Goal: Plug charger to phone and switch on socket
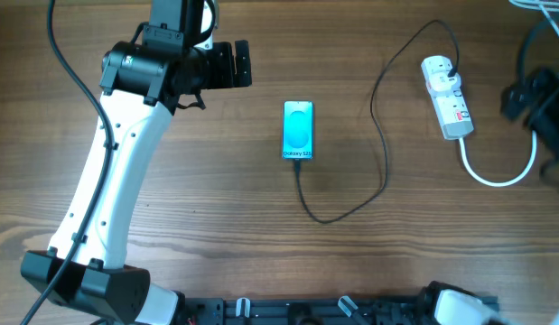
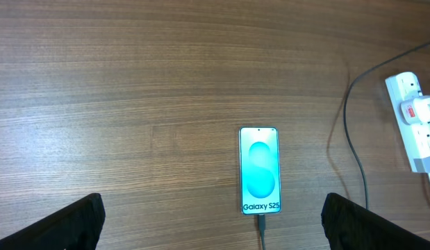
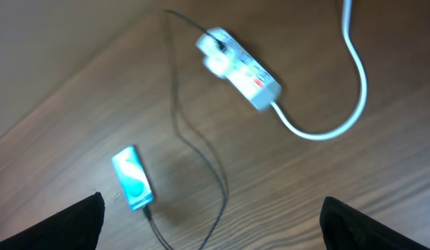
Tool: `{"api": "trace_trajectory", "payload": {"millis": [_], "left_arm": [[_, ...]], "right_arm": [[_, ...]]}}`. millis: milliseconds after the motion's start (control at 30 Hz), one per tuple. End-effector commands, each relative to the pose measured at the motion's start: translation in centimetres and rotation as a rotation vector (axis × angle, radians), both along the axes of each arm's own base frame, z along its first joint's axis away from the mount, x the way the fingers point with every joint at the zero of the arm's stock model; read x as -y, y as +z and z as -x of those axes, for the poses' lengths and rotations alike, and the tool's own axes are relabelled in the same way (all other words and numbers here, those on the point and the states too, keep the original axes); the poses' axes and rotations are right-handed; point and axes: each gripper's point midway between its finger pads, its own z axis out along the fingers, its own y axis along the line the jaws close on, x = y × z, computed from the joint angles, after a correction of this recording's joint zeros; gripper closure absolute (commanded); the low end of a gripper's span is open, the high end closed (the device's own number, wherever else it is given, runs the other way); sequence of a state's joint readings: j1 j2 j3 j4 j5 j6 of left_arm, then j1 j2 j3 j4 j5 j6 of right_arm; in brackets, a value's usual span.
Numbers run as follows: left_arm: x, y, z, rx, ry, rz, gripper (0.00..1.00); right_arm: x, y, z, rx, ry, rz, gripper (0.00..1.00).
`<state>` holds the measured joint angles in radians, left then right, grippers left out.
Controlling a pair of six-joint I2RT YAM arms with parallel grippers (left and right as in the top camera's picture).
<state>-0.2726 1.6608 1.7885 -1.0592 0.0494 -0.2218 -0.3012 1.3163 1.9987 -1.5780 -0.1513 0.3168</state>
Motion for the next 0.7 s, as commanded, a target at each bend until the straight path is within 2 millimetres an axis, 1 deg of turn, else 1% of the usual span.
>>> {"api": "trace_trajectory", "payload": {"millis": [0, 67, 100, 133, 200, 300, 333, 400, 433, 500, 567, 667], "left_arm": [[-0.2, -0.5, -0.2, -0.008, 0.001, -0.016, 0.00], [-0.2, -0.5, -0.2, -0.008, 0.001, -0.016, 0.00], [-0.2, -0.5, -0.2, -0.008, 0.001, -0.016, 0.00], [-0.2, -0.5, -0.2, -0.008, 0.001, -0.016, 0.00], [-0.2, -0.5, -0.2, -0.008, 0.001, -0.016, 0.00], [-0.2, -0.5, -0.2, -0.008, 0.001, -0.016, 0.00], [-0.2, -0.5, -0.2, -0.008, 0.001, -0.016, 0.00], [-0.2, -0.5, -0.2, -0.008, 0.001, -0.016, 0.00], [-0.2, -0.5, -0.2, -0.008, 0.001, -0.016, 0.00], [-0.2, -0.5, -0.2, -0.008, 0.001, -0.016, 0.00], [-0.2, -0.5, -0.2, -0.008, 0.001, -0.016, 0.00], [-0.2, -0.5, -0.2, -0.008, 0.001, -0.016, 0.00]], "right_arm": [[-2.5, 2.6, 4.5, 0.126, 0.086, 0.071, 0.00], [-3.1, 2.9, 6.8, 0.174, 0.057, 0.057, 0.00], [-3.4, 2.7, 7.9, 0.194, 0.039, 0.043, 0.00], [-3.6, 2.4, 8.6, 0.209, 0.033, 0.037, 0.00], [-4.0, 1.5, 9.3, 0.226, 0.043, 0.034, 0.00], [-5.4, -0.9, 9.4, 0.224, 0.099, -0.027, 0.00], [-6.4, -2.6, 9.3, 0.185, 0.128, -0.090, 0.00], [-7.0, -4.8, 9.7, 0.099, 0.084, -0.199, 0.00], [-7.0, -6.9, 9.9, 0.013, -0.038, -0.308, 0.00], [-6.7, -8.4, 9.9, -0.039, -0.132, -0.363, 0.00], [-5.6, -9.7, 10.0, -0.081, -0.206, -0.344, 0.00], [-5.4, -10.5, 10.2, -0.119, -0.218, -0.333, 0.00]]}}
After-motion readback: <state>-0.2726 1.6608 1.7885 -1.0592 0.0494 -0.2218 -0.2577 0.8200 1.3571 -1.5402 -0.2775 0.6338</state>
